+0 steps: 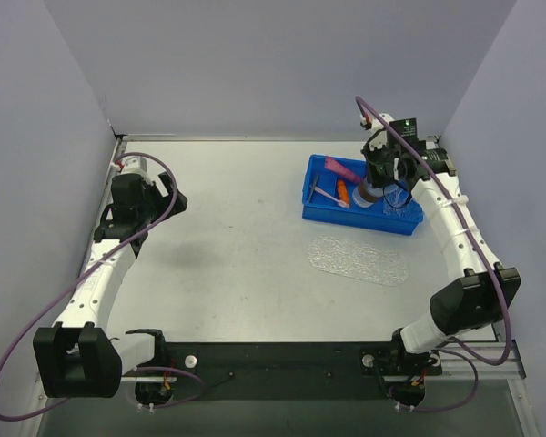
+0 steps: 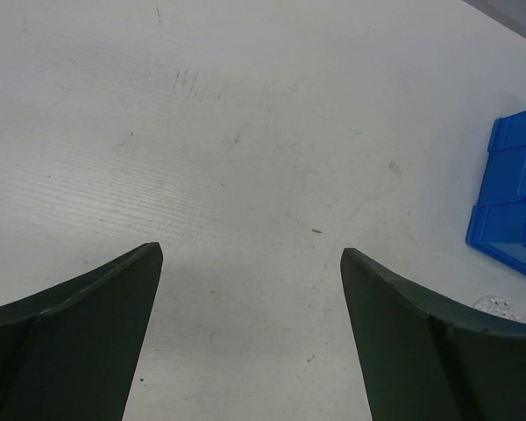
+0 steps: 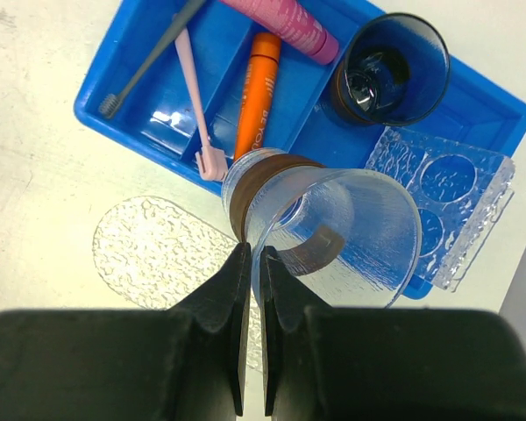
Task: Prepare toiletry sets of a toothbrush and toothpaste on the tray
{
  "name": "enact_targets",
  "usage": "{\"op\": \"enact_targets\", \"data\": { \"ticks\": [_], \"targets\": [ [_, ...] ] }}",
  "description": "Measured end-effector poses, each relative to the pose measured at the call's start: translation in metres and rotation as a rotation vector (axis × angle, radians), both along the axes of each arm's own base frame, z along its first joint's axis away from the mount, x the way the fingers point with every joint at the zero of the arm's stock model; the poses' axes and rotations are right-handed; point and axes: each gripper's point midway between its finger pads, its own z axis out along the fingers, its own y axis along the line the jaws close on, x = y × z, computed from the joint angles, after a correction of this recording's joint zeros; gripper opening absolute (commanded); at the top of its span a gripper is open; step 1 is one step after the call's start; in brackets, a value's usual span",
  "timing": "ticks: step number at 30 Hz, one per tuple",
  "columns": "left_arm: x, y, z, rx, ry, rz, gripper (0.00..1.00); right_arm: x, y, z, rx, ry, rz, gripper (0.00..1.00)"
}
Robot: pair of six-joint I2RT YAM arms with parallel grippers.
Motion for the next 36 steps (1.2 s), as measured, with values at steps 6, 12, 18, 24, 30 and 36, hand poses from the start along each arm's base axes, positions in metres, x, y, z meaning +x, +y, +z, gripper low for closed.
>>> {"op": "enact_targets", "data": {
  "ticks": [6,12,18,24,30,36],
  "targets": [
    [-0.001,-0.006,0.001,-0.018,-0.003,-0.028,0.93,-0.019,0.014,0.024,-0.033,-0.075,0.083,0.00],
    [-0.003,-0.007,0.009,-0.026,-0.024,-0.033,0.93,-0.048,0.047,0.028,-0.133,-0.117,0.229,0.00],
    [-0.014,-0.010,0.010,-0.037,-0.039,-0.042,0.92,-0.077,0.079,0.008,-0.161,-0.083,0.351,0.00],
    [-0.027,-0.011,0.009,-0.040,-0.046,-0.048,0.92,-0.099,0.102,-0.018,-0.205,-0.032,0.457,0.00],
    [-0.035,-0.010,0.009,-0.036,-0.055,-0.049,0.92,-0.103,0.126,-0.038,-0.274,-0.017,0.549,0.00],
    [-0.034,-0.010,0.004,-0.034,-0.038,-0.050,0.92,-0.102,0.133,-0.067,-0.317,0.036,0.584,0.00]
  ]
}}
